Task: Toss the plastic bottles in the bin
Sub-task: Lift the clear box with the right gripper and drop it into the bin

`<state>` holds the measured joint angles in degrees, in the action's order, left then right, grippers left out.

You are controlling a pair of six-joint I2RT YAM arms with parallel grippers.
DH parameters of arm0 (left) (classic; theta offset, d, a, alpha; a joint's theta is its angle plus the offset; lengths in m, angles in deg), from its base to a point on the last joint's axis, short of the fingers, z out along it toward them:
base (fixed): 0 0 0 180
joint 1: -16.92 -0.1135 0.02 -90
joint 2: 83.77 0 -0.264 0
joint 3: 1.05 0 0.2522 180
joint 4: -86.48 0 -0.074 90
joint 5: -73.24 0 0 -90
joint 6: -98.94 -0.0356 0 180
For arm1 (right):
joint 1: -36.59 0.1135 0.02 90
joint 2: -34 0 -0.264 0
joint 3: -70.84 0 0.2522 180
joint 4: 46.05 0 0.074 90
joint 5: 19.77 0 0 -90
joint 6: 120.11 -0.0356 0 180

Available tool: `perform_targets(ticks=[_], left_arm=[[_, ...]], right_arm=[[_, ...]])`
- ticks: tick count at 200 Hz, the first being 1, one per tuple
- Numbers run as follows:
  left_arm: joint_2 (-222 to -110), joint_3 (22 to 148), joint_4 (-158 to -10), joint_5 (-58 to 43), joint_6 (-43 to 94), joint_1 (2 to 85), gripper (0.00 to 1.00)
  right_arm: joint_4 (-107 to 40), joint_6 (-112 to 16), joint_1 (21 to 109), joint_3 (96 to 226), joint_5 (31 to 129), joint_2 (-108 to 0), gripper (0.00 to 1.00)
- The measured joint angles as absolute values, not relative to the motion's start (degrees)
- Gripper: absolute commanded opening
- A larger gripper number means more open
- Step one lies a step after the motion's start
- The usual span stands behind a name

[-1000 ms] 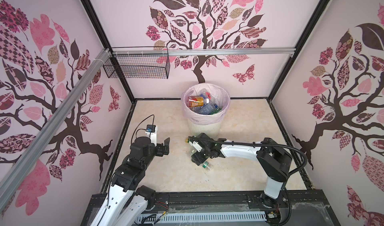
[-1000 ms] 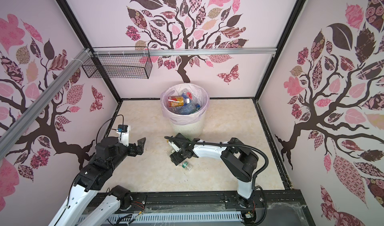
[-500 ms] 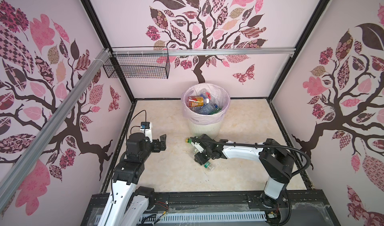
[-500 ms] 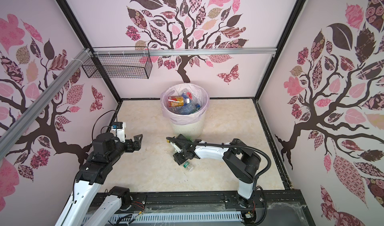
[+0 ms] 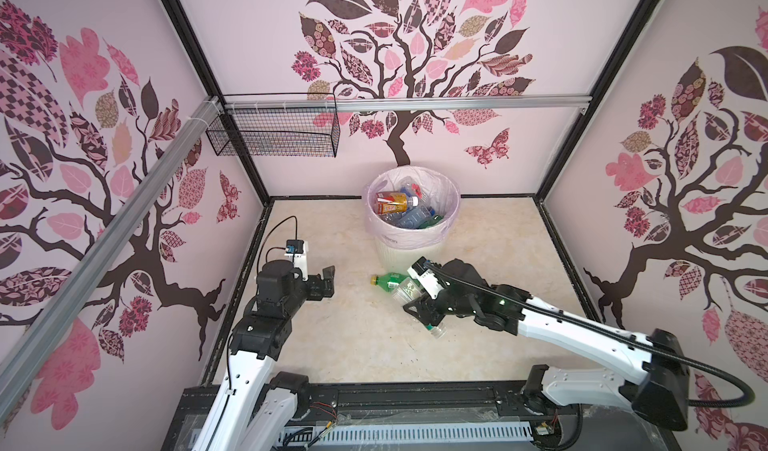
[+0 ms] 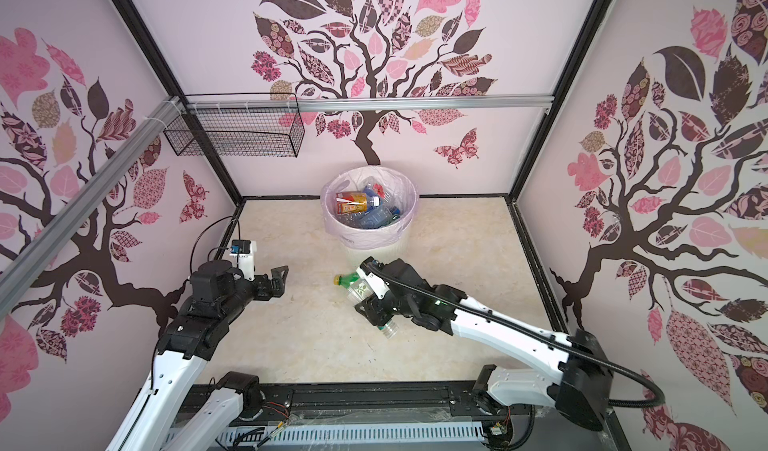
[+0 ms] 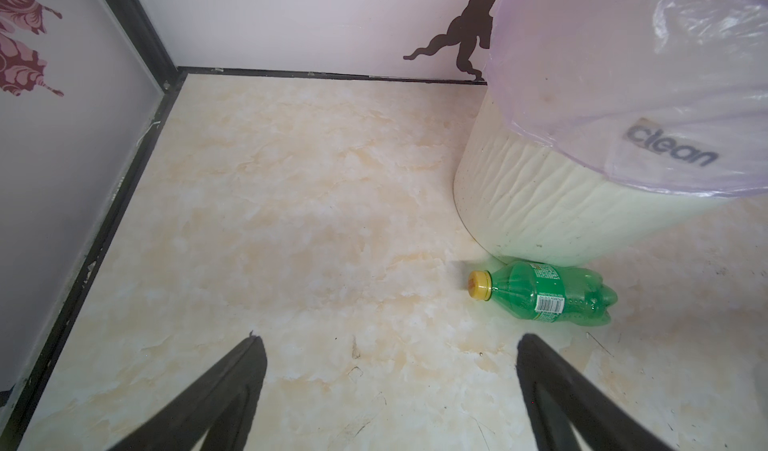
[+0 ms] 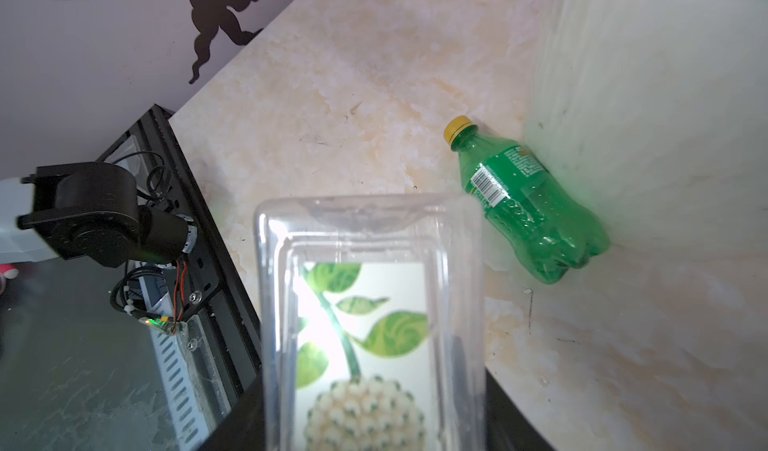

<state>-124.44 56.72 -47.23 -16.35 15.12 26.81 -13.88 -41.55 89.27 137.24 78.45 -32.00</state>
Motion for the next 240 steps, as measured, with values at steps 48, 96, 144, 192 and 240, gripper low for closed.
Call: perform_targets(ticks=[48,96,144,192,240], left_arm=[[-125.0,56.7,-47.6,-15.4,15.1,26.8,0.98],[-125.5,56.7,-47.6,-14.6,15.1,26.8,0.97],[-125.0,56.7,-47.6,-13.6,15.2,26.8,0.97],[-124.2,56.7,-47.5,-12.4,14.6,26.8,0.98],[-126.2,56.8,-47.6,-7.6,11.7,26.8,0.97]], right_arm=[[-7.3,-39.9,83.2,139.9,72.2,-21.1,0.51],[-5.5,-37.2,79.8,149.8,65.7,-23.5,0.52],[-10.4,-37.4,62.7,178.5,74.0,-47.9,0.74],[-6.3,-36.5,61.8,197.3,79.5,-66.3,0.87],[-6.1,-36.1,62.0,186.1,78.9,-58.7,0.9]])
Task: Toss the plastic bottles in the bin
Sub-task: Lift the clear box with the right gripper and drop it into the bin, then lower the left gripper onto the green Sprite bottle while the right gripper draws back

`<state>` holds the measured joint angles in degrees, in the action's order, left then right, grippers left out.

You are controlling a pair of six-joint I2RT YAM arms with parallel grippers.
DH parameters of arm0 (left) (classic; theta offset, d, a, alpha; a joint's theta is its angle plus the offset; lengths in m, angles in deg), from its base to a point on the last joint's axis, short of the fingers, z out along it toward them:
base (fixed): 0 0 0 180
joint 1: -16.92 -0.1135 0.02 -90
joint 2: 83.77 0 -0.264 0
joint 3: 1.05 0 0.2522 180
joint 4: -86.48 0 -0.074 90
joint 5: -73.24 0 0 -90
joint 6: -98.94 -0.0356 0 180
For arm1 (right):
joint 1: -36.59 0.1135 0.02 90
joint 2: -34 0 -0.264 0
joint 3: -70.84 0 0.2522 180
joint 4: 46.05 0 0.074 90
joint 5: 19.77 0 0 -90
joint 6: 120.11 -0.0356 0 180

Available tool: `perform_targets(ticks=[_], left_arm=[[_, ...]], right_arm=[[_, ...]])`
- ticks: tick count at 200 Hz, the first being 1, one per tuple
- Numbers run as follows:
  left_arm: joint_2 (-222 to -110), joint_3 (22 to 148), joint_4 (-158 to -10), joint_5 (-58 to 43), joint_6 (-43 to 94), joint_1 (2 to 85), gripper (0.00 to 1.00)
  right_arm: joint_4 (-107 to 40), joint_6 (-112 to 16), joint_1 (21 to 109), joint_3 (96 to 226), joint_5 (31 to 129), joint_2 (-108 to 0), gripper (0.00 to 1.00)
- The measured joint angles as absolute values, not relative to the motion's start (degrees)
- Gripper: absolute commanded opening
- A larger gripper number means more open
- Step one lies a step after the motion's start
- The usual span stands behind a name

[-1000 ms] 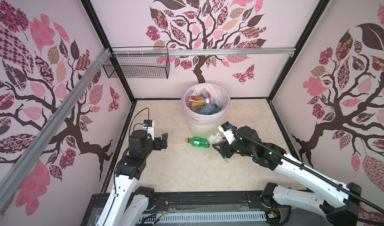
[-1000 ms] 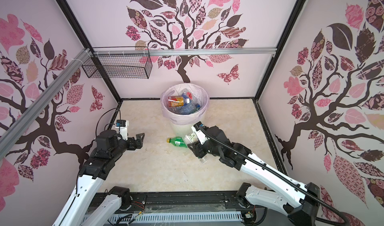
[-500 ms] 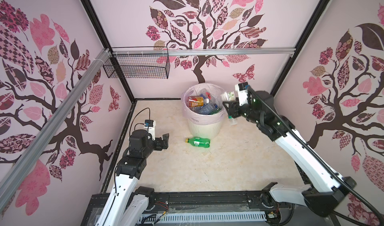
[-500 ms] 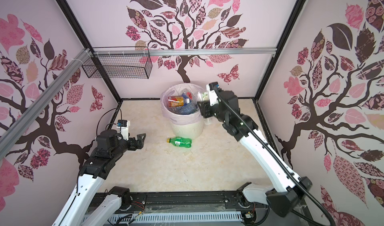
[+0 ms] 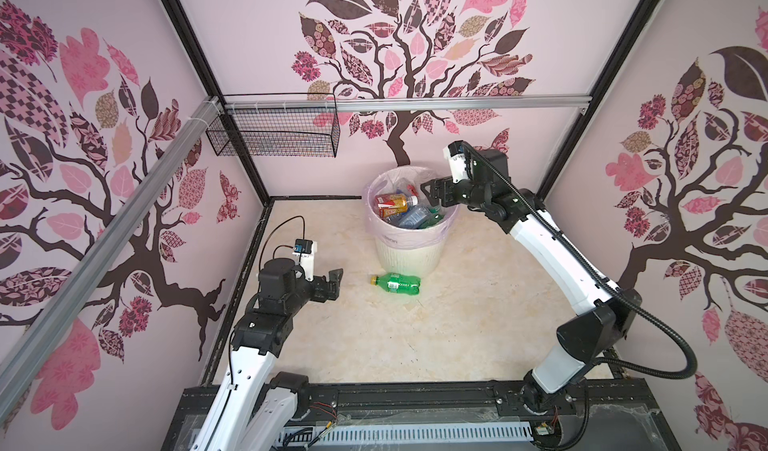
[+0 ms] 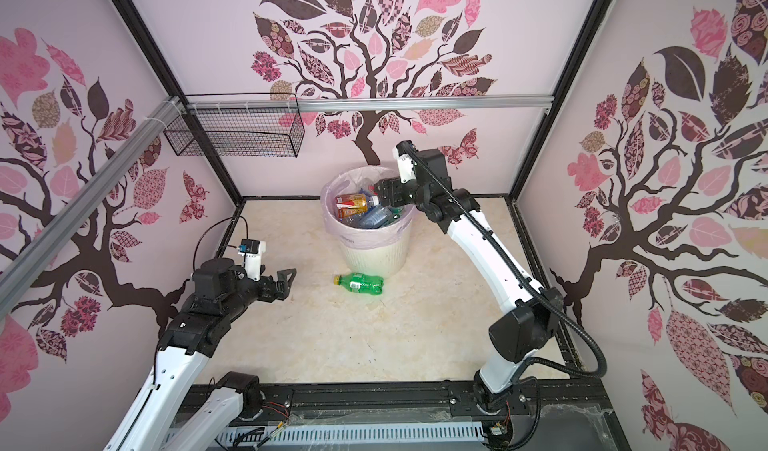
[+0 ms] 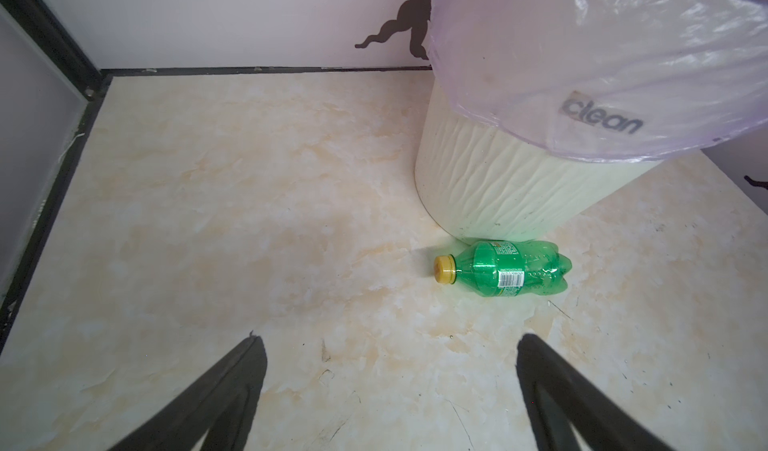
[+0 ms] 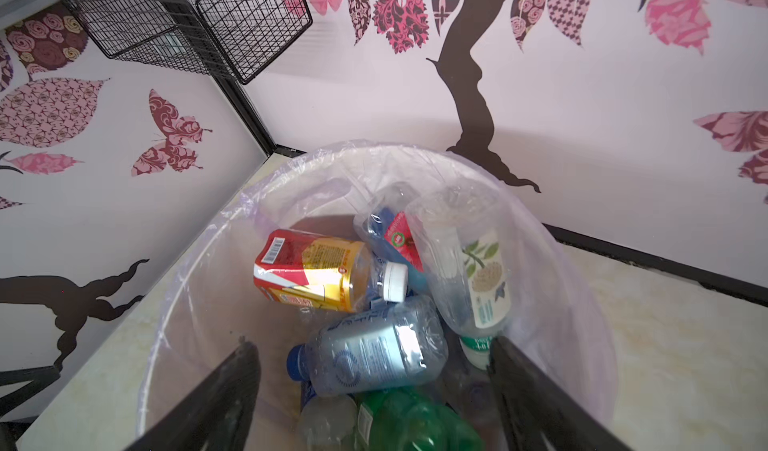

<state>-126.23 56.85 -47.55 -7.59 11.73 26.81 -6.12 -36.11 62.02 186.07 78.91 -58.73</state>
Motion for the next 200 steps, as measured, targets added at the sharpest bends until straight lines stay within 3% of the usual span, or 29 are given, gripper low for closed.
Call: perform_targets(ticks=[57,83,131,200], left_arm=[[-131.9,58.8,-47.5,-0.4,7.9,27.3,0.89],[-134.3,59.8,-46.9,0.5,4.1,32.0,0.88],[-141.2,62.3,-44.9,0.5,-3.2,39.5,0.78],[-150.3,62.6,-49.8,3.0,-11.4,44.4,0.82]], right_arm=[[-11.2,-37.0,62.0,167.3,72.7,-35.3,0.95],[-12.5,-38.3,62.0,158.6,68.1,-27.7,0.95],[-11.8,-42.9,61.8,143.5,61.1,-22.4,0.95],[-10.6,-51.0,61.0,127.5,59.2,-16.1,0.96]])
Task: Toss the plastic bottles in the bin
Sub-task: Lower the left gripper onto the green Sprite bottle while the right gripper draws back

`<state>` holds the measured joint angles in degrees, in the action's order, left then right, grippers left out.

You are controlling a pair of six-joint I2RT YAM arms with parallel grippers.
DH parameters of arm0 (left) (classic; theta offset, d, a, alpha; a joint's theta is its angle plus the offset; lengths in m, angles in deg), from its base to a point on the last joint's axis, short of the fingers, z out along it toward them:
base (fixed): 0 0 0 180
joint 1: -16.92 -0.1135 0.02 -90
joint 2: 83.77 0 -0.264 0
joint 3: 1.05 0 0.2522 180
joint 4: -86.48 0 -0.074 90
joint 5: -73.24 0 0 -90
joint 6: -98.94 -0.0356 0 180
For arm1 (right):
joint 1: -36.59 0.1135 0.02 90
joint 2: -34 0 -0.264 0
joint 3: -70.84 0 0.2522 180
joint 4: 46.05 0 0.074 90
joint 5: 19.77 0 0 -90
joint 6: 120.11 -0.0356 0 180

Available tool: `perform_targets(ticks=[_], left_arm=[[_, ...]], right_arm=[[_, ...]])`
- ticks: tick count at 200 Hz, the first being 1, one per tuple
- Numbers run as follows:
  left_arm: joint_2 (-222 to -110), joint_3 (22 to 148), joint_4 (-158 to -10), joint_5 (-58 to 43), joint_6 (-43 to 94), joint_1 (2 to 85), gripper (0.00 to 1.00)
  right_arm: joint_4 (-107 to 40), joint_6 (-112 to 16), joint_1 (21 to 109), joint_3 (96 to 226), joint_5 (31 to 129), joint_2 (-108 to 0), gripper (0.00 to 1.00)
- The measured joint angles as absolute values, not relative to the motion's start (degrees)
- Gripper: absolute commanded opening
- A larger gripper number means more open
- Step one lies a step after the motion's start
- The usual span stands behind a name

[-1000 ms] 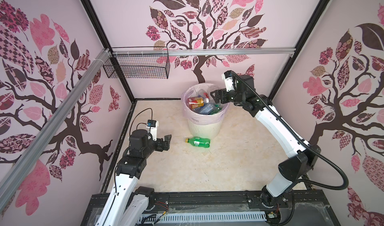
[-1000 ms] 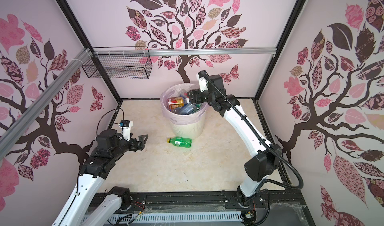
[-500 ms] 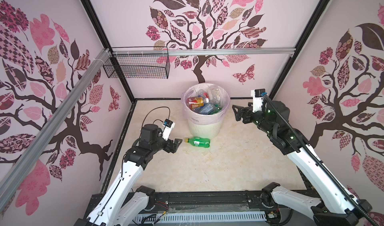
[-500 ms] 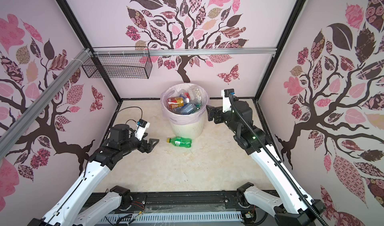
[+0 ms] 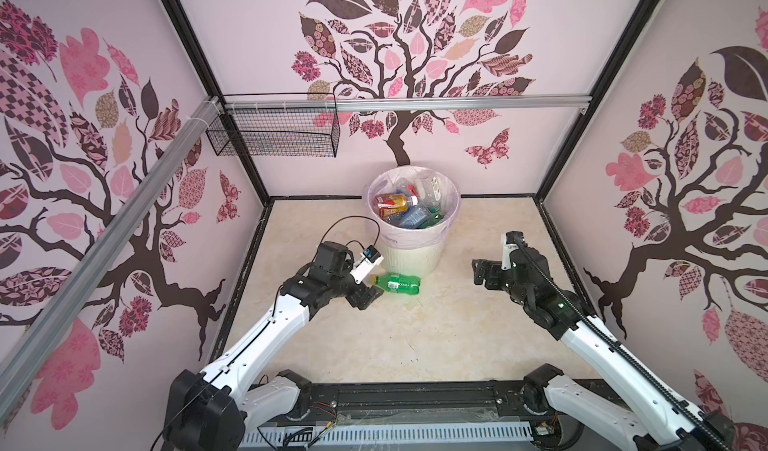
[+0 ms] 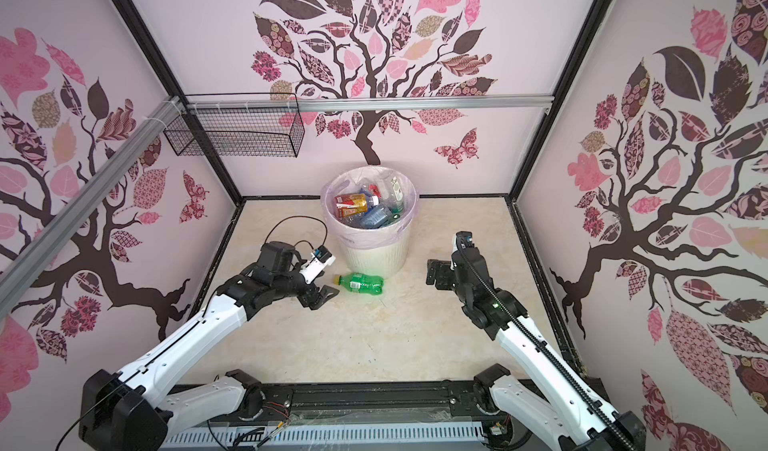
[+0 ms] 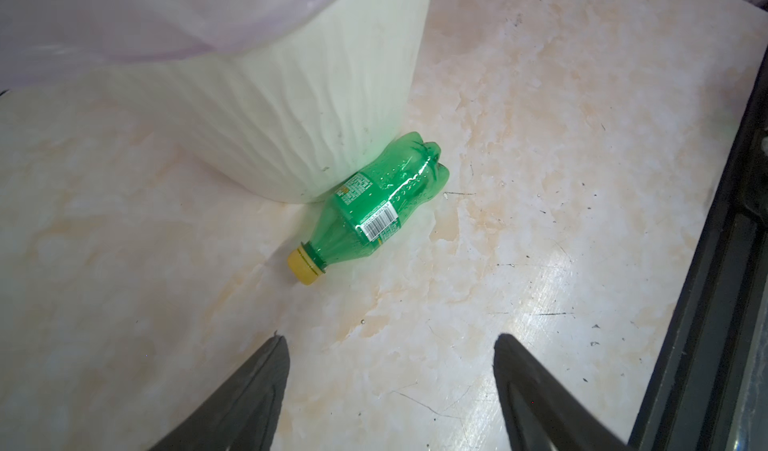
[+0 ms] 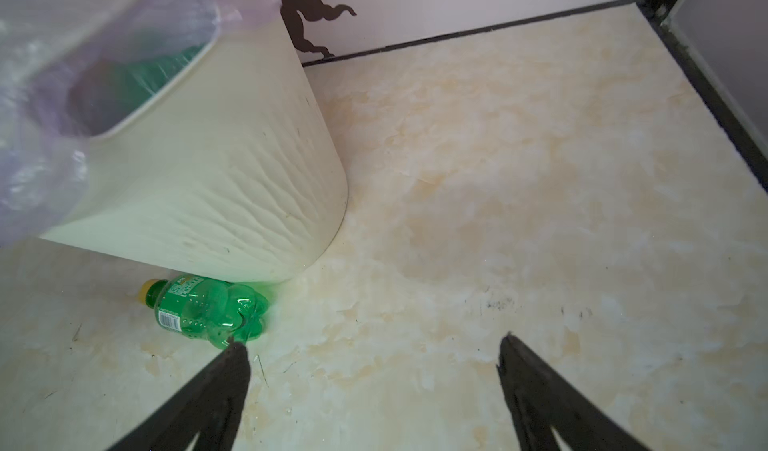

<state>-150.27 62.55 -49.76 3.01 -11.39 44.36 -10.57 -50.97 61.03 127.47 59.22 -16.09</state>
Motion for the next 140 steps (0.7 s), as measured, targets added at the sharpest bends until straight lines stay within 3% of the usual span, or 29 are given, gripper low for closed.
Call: perform_targets(ticks=[140], left_arm=[[-175.3,67.1,-63.9,3.1,-22.4,46.6,0.84]], right_arm=[[-10.6,-57.2,58.7,117.8,63.5,-11.7,0.96]])
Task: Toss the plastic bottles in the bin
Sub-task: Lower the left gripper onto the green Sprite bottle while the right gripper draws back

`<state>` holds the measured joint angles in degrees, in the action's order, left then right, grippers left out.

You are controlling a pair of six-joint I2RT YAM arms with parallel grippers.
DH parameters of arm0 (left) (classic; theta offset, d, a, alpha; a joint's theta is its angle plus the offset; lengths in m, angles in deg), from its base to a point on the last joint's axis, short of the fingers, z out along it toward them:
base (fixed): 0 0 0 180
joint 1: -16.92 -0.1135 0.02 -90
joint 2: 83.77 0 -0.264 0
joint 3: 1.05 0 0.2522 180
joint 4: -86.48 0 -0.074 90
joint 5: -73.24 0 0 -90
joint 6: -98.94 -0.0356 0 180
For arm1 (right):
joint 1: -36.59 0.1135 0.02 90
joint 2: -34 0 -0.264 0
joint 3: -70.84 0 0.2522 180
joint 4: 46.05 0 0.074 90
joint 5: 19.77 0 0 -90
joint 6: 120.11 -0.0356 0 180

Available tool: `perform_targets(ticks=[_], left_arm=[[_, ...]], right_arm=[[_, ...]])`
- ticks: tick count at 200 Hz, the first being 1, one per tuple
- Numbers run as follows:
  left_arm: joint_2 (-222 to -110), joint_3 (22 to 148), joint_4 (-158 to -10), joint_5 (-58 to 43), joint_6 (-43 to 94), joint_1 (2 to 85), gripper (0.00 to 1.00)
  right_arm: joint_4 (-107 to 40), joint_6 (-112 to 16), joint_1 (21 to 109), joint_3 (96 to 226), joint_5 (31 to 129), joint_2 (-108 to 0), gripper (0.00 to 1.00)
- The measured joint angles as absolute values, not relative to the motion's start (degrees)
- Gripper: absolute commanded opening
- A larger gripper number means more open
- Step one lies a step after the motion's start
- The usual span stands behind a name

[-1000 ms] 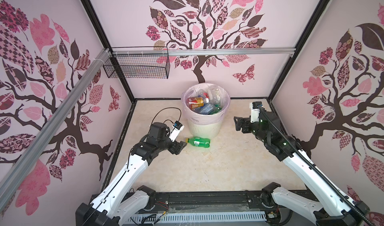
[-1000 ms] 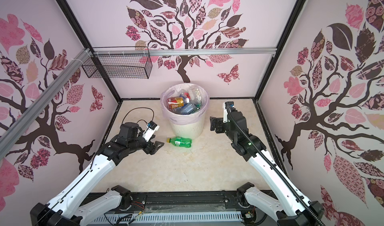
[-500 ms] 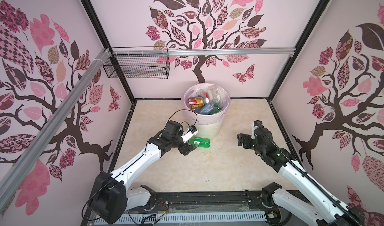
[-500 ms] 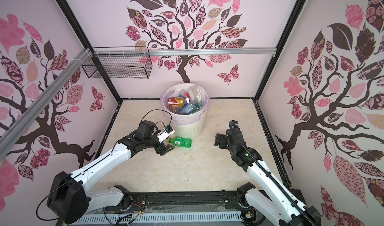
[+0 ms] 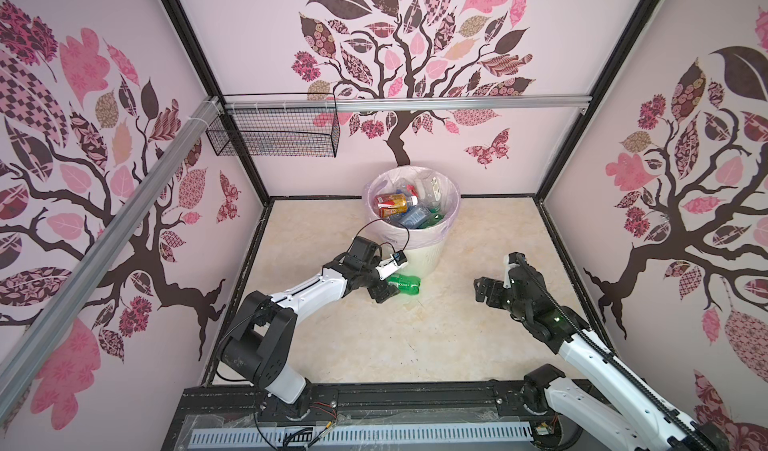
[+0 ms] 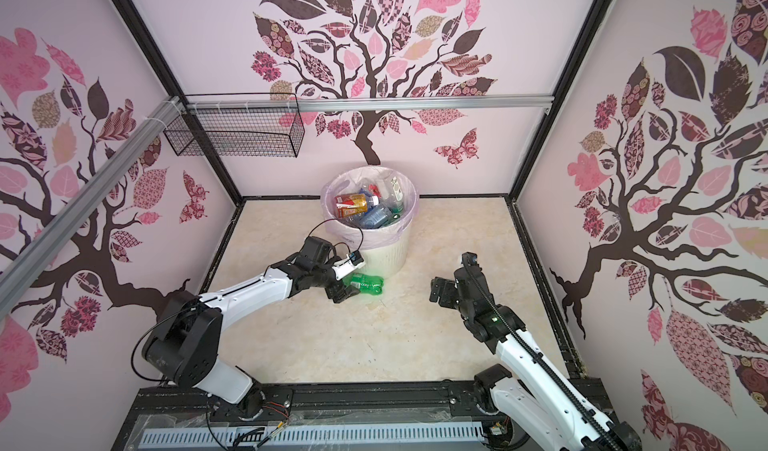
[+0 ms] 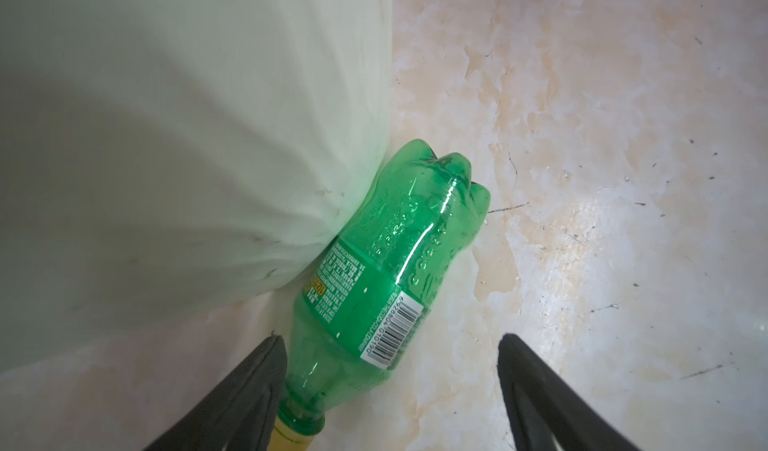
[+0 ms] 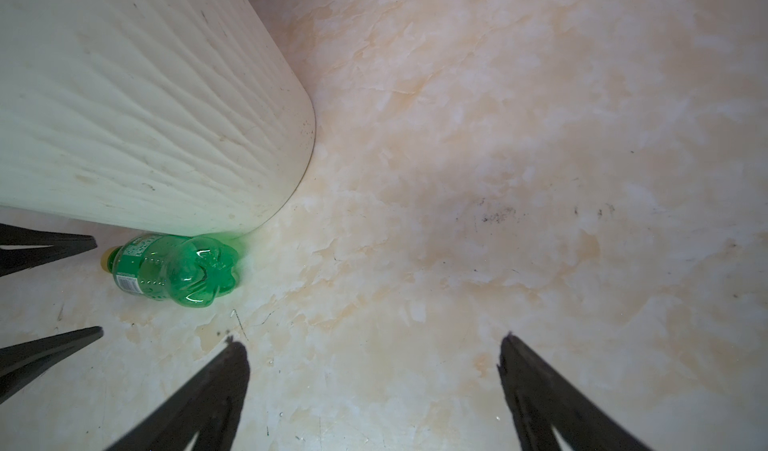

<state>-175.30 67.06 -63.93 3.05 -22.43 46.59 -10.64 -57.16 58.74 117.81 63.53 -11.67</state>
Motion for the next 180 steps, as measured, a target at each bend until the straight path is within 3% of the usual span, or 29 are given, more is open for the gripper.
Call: perform_targets(ticks=[102,180], left_arm=[[-179.7,68.0,-63.0,1.6,-24.9,53.3,0.78],[-177.5,67.9,-63.8,0.2,-19.8,57.1,0.81]], right_arm=[[-10.7,-57.3,58.7,117.7,64.1,-11.0,0.96],[-10.7,-57.4,58.7,117.5,64.4,-11.1,0.96]])
